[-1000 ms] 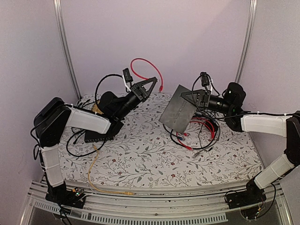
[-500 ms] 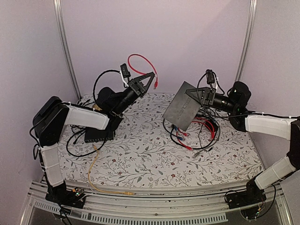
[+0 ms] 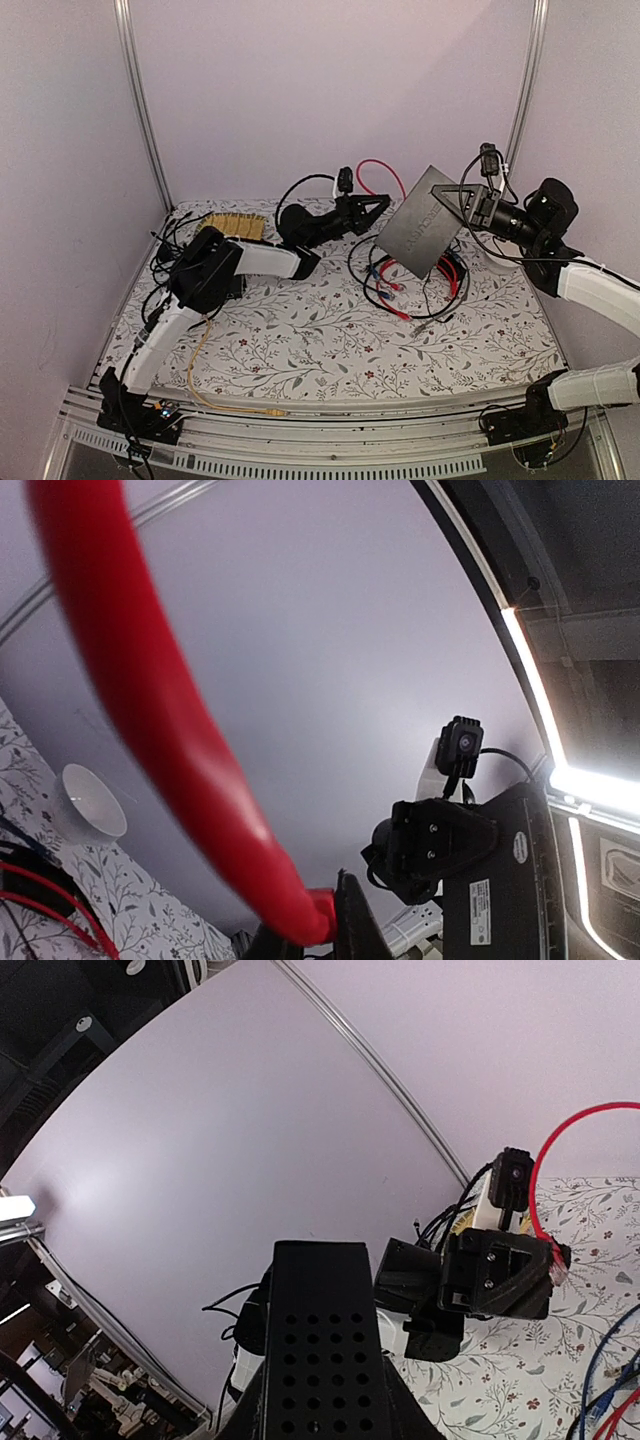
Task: Pull the plug from the switch port
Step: Place the connector at the corner of the board.
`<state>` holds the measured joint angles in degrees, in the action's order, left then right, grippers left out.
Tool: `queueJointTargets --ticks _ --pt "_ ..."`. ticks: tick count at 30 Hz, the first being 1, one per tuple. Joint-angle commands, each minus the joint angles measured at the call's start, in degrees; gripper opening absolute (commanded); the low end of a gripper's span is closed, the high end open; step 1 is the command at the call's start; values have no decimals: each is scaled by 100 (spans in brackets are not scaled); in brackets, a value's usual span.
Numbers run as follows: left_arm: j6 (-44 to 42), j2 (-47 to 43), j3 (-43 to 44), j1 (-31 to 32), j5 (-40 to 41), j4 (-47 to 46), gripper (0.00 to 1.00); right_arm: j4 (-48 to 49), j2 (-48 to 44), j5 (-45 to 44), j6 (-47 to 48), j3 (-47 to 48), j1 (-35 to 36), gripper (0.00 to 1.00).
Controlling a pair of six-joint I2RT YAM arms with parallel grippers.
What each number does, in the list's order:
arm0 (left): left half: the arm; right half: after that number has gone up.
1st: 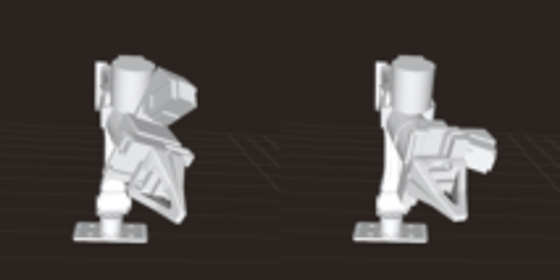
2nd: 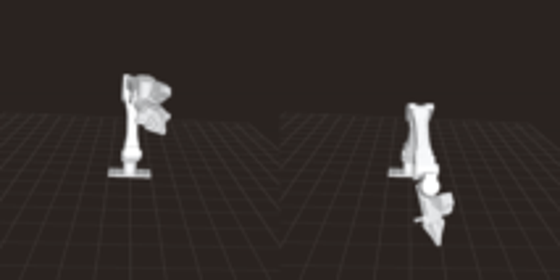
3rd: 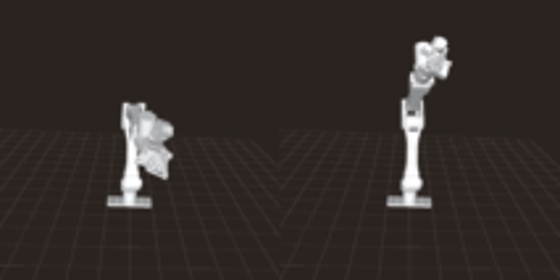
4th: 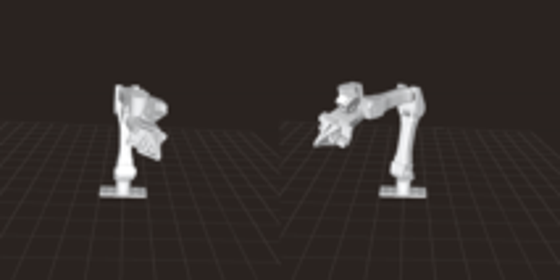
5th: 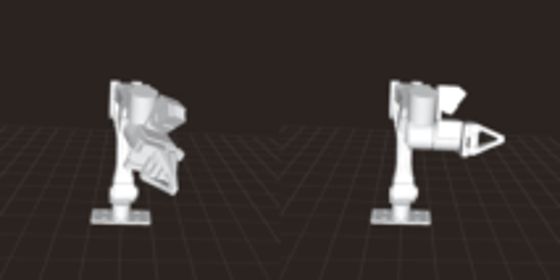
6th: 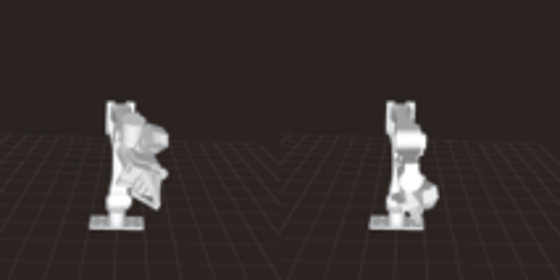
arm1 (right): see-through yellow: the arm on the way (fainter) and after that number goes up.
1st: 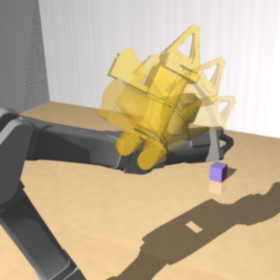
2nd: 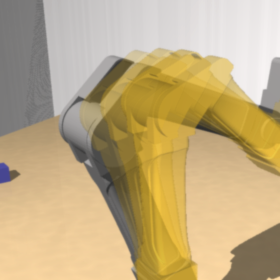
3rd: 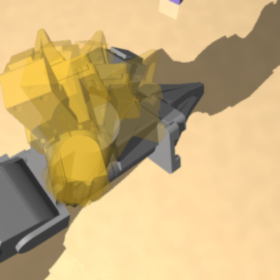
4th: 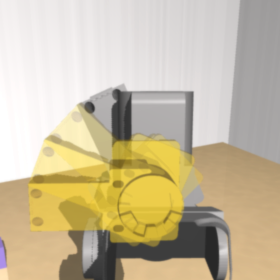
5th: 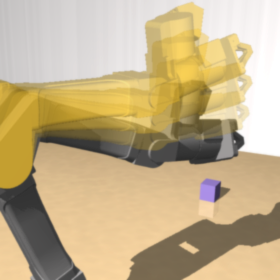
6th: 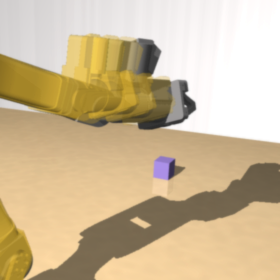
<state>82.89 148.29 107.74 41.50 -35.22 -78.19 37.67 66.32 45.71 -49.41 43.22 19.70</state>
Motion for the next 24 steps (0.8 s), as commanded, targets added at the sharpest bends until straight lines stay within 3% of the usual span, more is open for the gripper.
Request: queueJointTargets --ticks 1,5,14,18,24 --pt "924 914 1548 355 -580 211 0 -150 -570 -209 164 -54 -147 1" --pt "1289 1620 2486 504 -453 543 0 -337 -799 -223 237 -133 -223 1" --pt "1650 1996 2571 596 -328 776 2 -397 -894 -264 247 -270 -272 2" --pt "1764 2073 2552 620 -367 1104 19 -383 -876 -278 247 -291 -270 1" --pt "1823 2094 2498 615 -509 1493 71 -392 -845 -313 239 -291 -274 2"
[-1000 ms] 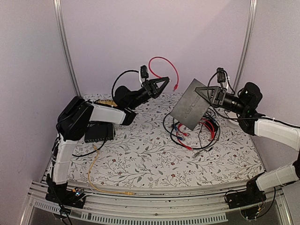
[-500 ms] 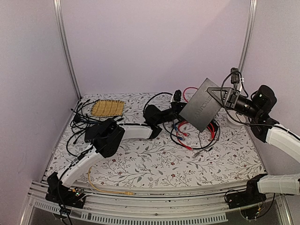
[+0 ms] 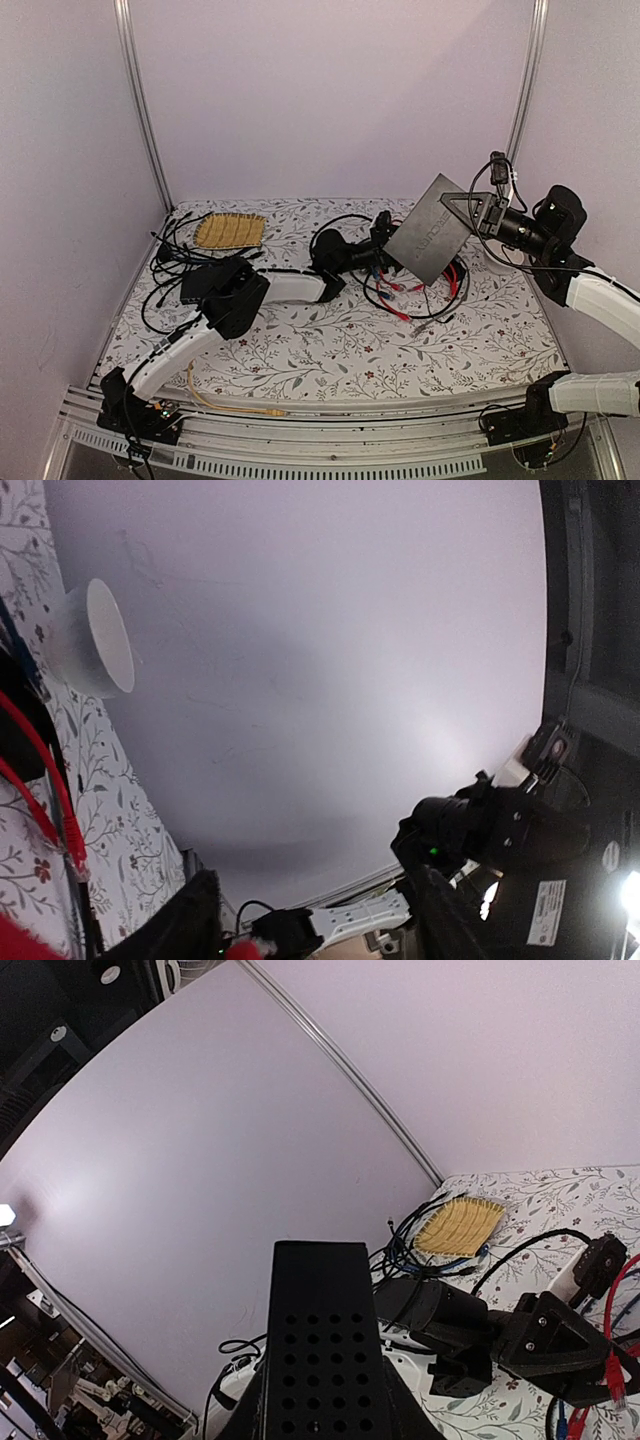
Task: Pull the plug from the switch port
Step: Place the connector at the corner of the board.
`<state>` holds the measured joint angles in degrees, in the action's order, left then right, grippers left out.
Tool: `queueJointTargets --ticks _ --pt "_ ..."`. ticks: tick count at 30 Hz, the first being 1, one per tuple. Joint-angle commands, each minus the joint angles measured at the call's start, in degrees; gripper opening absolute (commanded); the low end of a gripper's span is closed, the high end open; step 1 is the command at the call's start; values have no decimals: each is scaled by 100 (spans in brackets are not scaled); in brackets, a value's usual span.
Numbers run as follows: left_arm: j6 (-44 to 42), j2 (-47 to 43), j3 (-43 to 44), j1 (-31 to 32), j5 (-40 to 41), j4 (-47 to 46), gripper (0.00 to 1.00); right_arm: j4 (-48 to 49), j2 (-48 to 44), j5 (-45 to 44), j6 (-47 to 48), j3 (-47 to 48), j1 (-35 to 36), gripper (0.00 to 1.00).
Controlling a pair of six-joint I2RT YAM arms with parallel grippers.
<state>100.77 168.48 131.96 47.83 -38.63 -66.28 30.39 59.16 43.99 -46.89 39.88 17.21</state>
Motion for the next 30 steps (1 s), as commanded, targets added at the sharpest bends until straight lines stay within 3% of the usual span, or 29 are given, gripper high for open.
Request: queueJointTargets --ticks 1,3,7,8,14,17,21,26,30 --pt "18 34 19 -17 -189 328 76 336 -120 -144 -6 46 -24 1" --pt "-17 -120 -282 -25 -161 314 85 336 -87 -158 4 63 -20 1" --pt "-199 -441 -765 -23 -264 415 90 327 -56 -208 20 71 -25 1" --pt "-215 -532 -910 -16 -281 430 97 327 -47 -221 28 81 -25 1" --pt "-302 -1237 -2073 16 -278 241 98 345 96 -322 42 207 -25 1" --pt "-598 -1607 -2451 15 -294 639 98 366 197 -347 44 332 -23 1" --pt "-1556 -1999 -2469 5 -322 1863 98 388 314 -375 38 427 -25 1" --pt "-3329 -2349 -2000 -16 -23 4408 98 379 271 -499 36 393 -23 1" --pt "-4135 -2412 -1708 -15 261 5809 98 371 202 -588 31 367 -25 1"
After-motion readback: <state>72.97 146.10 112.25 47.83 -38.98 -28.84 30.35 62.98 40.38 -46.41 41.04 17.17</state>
